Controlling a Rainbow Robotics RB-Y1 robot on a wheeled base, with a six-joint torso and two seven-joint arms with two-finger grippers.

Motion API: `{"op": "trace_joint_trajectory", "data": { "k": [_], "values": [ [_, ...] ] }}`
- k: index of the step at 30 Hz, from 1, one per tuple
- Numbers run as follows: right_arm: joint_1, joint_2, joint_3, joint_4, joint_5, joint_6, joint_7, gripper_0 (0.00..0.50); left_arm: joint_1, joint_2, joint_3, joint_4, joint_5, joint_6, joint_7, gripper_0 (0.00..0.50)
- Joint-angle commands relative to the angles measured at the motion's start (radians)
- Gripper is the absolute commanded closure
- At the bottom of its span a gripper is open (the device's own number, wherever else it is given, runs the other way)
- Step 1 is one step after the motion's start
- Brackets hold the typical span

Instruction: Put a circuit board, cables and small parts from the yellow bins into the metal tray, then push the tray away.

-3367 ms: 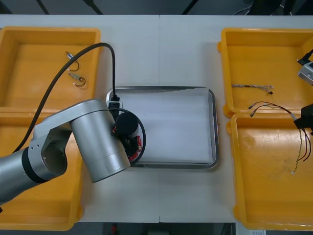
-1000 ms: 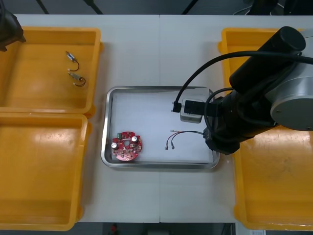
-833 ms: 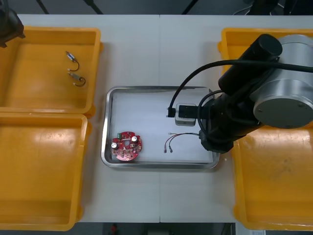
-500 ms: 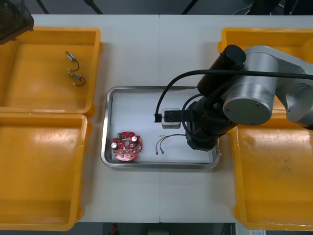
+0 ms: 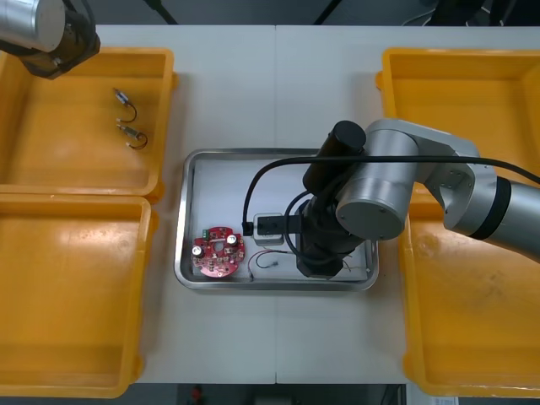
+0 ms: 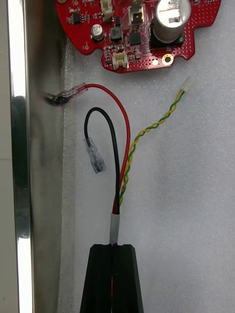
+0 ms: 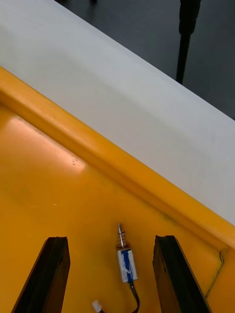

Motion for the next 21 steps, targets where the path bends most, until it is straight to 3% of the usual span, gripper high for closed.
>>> {"op": "trace_joint_trajectory", "data": {
  "k": [1,3,5,6,7,8,9,12,21],
  "values": [
    [-0.036,0.035,0.04,-0.005,0.042,-0.03,0.01,0.467,-0.084,-0.059,0.03,0.058,-0.042,-0.052,0.062,0.0],
    [-0.036,0.038,0.044,-0.005,0.053,-0.038,0.007,0.398,-0.086,-0.073,0.028,0.071,-0.057,-0.054,0.059,0.0],
    [-0.036,0.039,0.044,-0.005,0.053,-0.042,0.007,0.26,-0.086,-0.088,0.01,0.077,-0.083,-0.052,0.062,0.0],
    [-0.036,0.039,0.044,-0.005,0.052,-0.042,0.006,0.225,-0.086,-0.09,0.001,0.08,-0.086,-0.054,0.063,0.0],
    [-0.037,0.039,0.044,-0.005,0.05,-0.044,0.004,0.16,-0.086,-0.091,-0.018,0.091,-0.086,-0.054,0.066,0.0],
    [-0.037,0.039,0.044,-0.005,0.05,-0.044,0.004,0.16,-0.086,-0.091,-0.018,0.091,-0.086,-0.054,0.066,0.0],
    [-0.036,0.038,0.044,-0.005,0.047,-0.042,0.0,0.074,-0.087,-0.094,-0.047,0.104,-0.09,-0.058,0.069,0.0],
    [-0.036,0.033,0.04,-0.005,0.041,-0.042,-0.008,0.0,-0.087,-0.096,-0.079,0.123,-0.091,-0.058,0.072,0.0],
    [-0.037,0.012,-0.052,-0.027,0.021,0.024,-0.017,0.0,-0.087,-0.107,-0.106,0.224,-0.093,-0.173,0.074,0.0]
  ]
}}
